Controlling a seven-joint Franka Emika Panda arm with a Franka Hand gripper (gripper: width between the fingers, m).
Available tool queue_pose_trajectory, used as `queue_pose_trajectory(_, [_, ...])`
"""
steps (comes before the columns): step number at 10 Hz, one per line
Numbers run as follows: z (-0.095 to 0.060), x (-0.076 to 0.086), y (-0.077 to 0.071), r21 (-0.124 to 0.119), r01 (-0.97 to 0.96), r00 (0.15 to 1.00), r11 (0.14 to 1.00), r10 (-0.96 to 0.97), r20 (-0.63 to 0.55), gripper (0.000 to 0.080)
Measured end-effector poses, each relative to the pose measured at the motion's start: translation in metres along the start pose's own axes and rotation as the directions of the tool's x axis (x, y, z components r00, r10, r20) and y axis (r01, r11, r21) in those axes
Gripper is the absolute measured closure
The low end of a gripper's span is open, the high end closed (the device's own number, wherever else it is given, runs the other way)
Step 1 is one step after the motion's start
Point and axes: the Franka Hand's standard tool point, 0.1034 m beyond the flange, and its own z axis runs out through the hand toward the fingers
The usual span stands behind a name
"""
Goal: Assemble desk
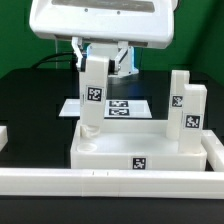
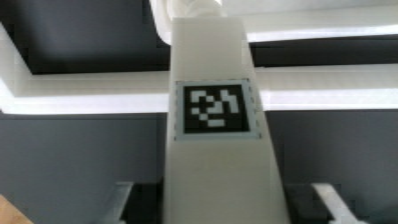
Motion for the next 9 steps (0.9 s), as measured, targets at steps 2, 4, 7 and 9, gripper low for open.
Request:
queue_pose_trajectory(2, [0.009,-0.002,0.001,-0.011,0.008,1.0,1.0,-0.008,0.007,0.0509])
queue_pose_trajectory(4, [0.017,-0.005,0.002,-0.019,0.014,1.0,1.0,-0.014,0.016,0.0509])
queue_pose_trajectory(7, [0.022,-0.008,0.005,-0.025,0.015,1.0,1.0,-0.015,0.025,0.0509])
queue_pose_trajectory(9, [0.025,-0.011,0.005,-0.028,0.017,0.999,0.999,-0.016,0.03,0.0509])
